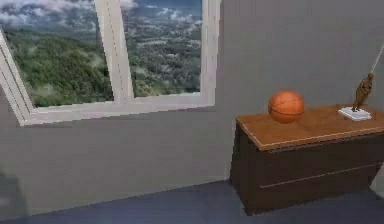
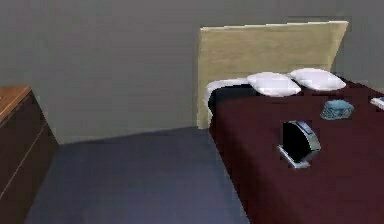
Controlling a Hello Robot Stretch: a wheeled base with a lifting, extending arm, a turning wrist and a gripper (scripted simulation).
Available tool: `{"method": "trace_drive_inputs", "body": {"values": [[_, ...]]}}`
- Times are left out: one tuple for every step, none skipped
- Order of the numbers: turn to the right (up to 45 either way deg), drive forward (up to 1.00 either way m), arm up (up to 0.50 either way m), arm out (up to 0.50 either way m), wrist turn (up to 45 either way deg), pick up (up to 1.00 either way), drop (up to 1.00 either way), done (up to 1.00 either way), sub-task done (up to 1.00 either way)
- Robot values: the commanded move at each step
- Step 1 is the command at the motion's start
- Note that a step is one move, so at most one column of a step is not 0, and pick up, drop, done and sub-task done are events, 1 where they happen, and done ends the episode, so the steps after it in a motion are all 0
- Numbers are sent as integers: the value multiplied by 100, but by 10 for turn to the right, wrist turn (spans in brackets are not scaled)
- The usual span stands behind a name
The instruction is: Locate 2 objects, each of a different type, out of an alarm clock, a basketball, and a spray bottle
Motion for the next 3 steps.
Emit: {"method": "trace_drive_inputs", "body": {"values": [[0, 75, 0, 0, 0, 0, 0, 0, 0], [450, 0, 0, 0, 0, 0, 0, 0, 0], [0, 0, 0, 0, 0, 0, 0, 100, 0]]}}
